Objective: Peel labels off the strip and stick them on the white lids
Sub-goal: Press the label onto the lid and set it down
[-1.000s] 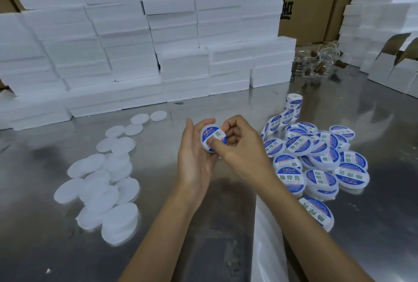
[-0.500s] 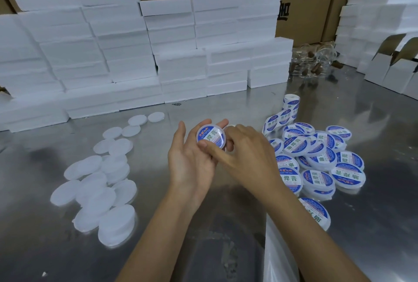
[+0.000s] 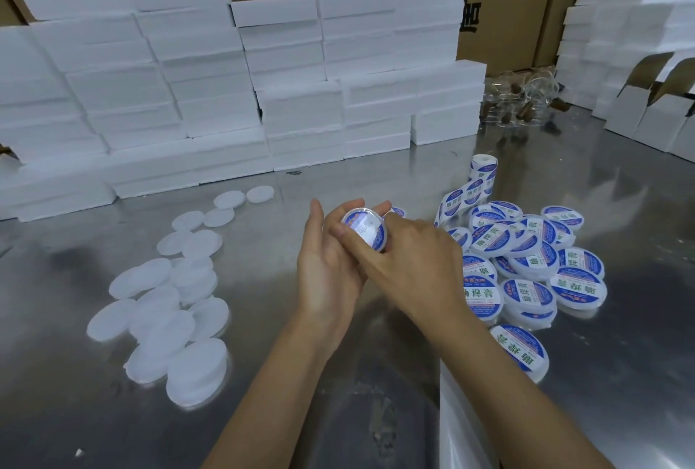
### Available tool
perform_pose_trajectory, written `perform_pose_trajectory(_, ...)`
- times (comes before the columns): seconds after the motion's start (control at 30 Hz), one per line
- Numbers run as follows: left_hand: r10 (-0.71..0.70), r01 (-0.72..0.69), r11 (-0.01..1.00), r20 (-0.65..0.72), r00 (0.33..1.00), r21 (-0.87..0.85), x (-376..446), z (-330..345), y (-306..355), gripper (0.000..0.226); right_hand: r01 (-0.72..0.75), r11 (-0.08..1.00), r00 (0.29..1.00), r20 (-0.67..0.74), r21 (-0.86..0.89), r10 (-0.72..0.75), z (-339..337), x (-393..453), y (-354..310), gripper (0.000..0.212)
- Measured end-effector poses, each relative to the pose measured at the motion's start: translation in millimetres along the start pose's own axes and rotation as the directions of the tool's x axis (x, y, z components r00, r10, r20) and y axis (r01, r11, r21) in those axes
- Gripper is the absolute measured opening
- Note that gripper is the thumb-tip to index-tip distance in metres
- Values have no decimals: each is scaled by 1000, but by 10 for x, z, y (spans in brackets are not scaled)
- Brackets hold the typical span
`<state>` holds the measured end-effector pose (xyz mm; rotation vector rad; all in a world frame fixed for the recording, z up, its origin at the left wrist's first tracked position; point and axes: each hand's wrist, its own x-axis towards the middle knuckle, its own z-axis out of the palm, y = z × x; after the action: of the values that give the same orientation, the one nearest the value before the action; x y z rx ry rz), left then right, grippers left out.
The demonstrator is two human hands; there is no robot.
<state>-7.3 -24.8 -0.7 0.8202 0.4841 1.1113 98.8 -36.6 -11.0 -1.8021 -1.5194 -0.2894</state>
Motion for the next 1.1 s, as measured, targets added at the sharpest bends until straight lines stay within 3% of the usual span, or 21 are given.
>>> perform_pose_trajectory(0.1,-12,12,1000,30,999,-18,-3,15,2,57,-43,999,998,35,-1,43,28,-5,27,71)
perform_pose_trajectory(0.37,11,-12,999,46,999,33,28,-26,30,39,-54,981,998,50,185,45,56,13,76,54)
perform_pose_trajectory(0.47,65,-56,969,-31,997,242,64,-44,-11,26,-51,972,997,63,228,38,54,20,89,54)
perform_pose_trajectory(0.57,219,-133,830,-97,971,542,73,-83,-47,24,-68,970,994,99,232,46,39,34,131,50)
perform_pose_trajectory(0.7,350,-193,777,-156,924,599,44,-148,-25,17,-50,943,991,136,330,4,-5,43,182,47)
perform_pose_trajectory(0.83,333,-165,827,-231,914,537,45,-155,-23,28,-49,892,984,176,450,-35,1,49,178,44)
perform_pose_trajectory(0.9,256,-117,881,-254,933,458,53,-152,-22,35,-72,872,990,138,484,5,-23,85,201,43)
perform_pose_trajectory(1.0,193,-71,904,-254,948,422,79,-171,-14,26,-145,852,987,9,504,162,-117,166,377,48)
perform_pose_trajectory(1.1,198,-48,886,-282,939,461,109,-225,-25,30,-246,893,936,-145,376,319,-232,218,707,53)
